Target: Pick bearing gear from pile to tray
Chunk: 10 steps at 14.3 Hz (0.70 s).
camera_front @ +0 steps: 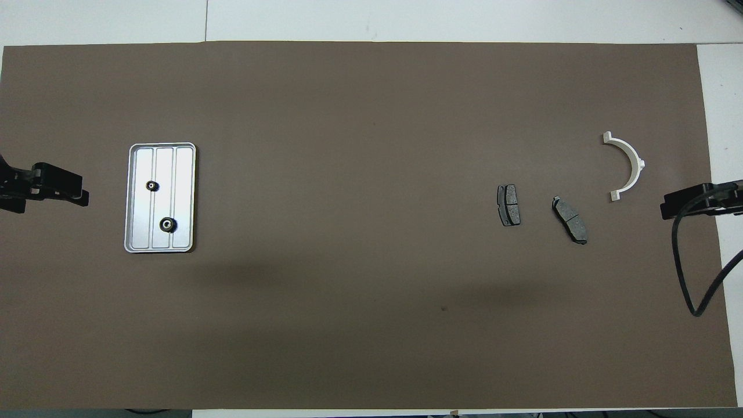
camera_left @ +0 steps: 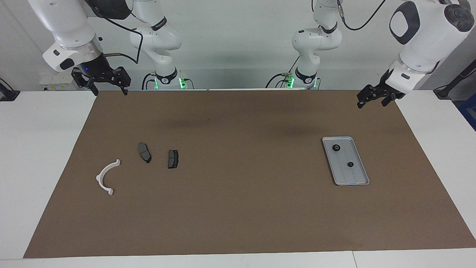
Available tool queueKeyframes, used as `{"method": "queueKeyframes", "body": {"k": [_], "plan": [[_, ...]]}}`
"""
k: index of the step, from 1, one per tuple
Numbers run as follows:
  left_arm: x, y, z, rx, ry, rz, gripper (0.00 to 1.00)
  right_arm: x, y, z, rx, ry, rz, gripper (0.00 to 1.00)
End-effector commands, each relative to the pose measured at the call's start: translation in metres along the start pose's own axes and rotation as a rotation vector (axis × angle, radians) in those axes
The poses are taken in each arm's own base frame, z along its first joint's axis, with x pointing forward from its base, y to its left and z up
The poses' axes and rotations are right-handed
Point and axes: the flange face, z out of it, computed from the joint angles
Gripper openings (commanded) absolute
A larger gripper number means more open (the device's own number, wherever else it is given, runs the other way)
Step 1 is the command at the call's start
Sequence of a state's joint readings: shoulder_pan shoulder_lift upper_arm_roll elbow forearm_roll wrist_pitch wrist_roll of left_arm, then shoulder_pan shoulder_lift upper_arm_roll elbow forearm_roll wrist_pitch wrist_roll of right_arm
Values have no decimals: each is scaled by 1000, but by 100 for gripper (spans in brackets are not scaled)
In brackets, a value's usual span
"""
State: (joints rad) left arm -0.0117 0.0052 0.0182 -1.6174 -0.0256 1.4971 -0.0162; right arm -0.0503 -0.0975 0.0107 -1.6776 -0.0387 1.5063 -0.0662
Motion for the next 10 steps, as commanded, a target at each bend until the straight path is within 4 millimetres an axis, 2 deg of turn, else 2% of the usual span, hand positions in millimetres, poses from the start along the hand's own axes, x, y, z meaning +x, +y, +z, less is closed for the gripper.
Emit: {"method": "queueKeyframes", "body": {"k": [1, 4, 10], "plan": [[-14, 3, -11, -9, -7, 3, 100, -8, -2, 0, -10, 3, 0, 100], [-18, 3, -4, -8, -25, 3, 100, -8, -2, -1, -10, 4, -2, 100], [-9, 0, -4, -10, 38, 9, 100, -8, -3, 0, -10, 0, -7, 100]]}}
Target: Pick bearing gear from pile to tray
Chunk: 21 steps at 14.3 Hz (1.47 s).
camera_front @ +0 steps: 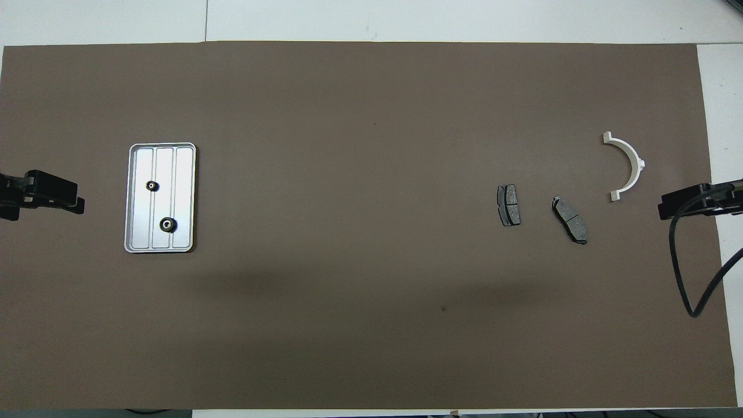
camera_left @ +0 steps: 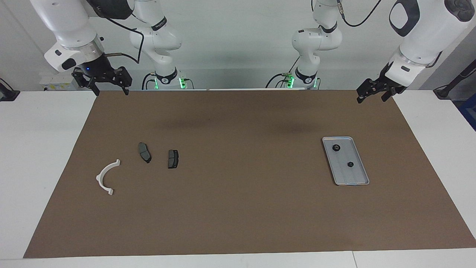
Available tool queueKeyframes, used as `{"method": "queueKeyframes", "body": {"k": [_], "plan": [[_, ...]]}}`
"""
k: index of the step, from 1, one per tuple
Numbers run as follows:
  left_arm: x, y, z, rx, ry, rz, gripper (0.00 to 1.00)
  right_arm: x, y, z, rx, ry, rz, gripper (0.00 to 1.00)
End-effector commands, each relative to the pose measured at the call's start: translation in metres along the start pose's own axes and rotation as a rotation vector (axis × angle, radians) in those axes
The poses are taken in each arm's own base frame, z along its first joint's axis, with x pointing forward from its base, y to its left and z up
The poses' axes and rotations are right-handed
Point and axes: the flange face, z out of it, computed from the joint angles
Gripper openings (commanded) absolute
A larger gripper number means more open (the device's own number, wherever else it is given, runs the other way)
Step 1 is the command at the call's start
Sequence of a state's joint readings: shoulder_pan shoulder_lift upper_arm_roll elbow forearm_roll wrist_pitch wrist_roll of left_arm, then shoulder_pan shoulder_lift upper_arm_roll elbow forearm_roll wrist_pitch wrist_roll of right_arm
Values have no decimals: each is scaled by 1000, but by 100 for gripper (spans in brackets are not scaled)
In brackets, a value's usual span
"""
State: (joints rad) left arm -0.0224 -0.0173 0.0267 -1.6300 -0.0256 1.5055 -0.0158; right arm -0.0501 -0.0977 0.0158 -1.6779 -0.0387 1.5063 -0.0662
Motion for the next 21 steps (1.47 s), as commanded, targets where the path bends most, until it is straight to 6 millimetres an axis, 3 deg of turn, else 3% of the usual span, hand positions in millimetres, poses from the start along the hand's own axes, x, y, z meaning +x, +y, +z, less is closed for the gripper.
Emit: {"method": "queueKeyframes", "body": {"k": [1, 15, 21], "plan": [[-2, -1, 1, -10, 26, 5, 100, -8, 0, 0, -9, 1, -1, 100], [4, 8, 0, 3, 50, 21, 100, -7, 1, 2, -11, 1, -3, 100], [5, 8, -12, 13, 86, 23, 100, -8, 0, 1, -9, 3, 2, 100]]}}
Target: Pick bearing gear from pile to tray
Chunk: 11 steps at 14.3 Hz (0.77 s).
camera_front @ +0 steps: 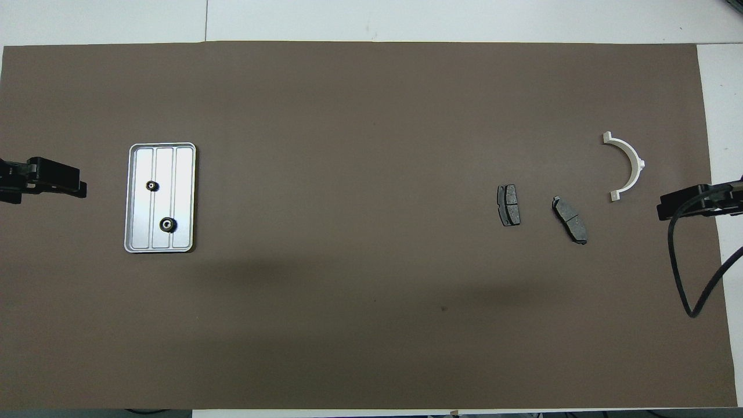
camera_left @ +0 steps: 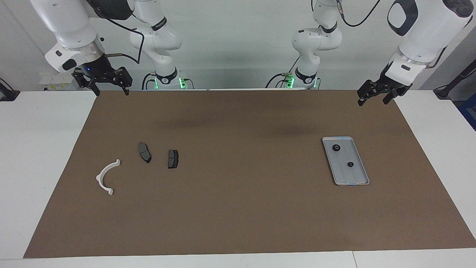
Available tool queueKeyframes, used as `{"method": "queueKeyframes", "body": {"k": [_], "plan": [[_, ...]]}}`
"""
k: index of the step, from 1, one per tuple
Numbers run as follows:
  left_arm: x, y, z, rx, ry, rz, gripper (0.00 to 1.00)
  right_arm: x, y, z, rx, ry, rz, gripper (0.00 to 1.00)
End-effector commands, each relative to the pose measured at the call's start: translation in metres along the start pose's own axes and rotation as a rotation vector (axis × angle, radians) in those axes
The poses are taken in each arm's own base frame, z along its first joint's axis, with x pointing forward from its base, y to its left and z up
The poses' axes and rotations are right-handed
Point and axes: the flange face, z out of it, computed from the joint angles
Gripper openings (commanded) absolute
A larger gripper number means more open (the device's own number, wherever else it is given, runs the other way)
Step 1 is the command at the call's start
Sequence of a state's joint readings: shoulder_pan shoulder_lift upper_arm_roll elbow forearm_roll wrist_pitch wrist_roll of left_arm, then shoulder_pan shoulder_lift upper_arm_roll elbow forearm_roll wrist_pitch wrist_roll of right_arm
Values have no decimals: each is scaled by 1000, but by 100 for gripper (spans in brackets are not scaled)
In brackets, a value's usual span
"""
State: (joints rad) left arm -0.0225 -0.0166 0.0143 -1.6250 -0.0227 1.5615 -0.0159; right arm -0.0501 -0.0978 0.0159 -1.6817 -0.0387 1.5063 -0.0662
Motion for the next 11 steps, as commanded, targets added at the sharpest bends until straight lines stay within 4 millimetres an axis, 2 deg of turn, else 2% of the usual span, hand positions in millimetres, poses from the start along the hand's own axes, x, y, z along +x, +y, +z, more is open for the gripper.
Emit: {"method": "queueKeyframes", "body": {"k": [1, 11], "plan": [[0, 1, -4, 10, 25, 11, 100, -8, -1, 0, -10, 6, 0, 100], [1, -2, -2, 15, 36, 29, 100, -7, -2, 2, -9, 2, 0, 100]]}}
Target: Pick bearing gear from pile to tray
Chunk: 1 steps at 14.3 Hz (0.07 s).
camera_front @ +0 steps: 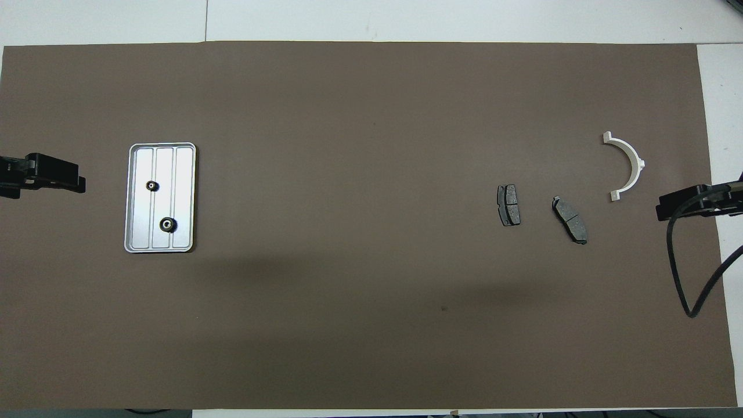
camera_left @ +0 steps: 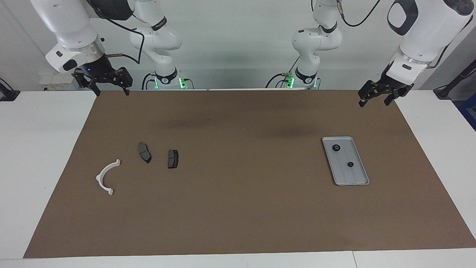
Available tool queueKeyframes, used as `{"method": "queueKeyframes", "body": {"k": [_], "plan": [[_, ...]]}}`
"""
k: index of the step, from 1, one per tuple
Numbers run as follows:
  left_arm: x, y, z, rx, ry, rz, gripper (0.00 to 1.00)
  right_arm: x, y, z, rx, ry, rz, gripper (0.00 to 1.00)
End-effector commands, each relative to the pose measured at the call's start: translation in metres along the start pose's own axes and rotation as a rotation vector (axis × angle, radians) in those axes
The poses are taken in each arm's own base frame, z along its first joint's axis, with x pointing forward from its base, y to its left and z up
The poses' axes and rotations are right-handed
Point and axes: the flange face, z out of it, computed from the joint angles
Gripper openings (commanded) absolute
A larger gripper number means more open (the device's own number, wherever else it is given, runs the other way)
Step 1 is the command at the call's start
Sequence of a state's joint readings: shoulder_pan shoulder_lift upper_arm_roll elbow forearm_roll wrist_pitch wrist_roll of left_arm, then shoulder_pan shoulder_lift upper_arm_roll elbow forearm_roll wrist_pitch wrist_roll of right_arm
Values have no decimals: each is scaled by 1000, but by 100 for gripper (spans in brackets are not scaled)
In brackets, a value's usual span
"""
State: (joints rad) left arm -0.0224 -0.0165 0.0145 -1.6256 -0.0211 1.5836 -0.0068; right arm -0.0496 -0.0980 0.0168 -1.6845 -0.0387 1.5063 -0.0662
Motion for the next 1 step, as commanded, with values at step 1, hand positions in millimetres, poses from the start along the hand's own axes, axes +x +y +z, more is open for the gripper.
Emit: {"method": "queueKeyframes", "body": {"k": [1], "plan": [[-1, -2, -1, 13, 15, 21, 100, -6, -1, 3, -9, 2, 1, 100]]}}
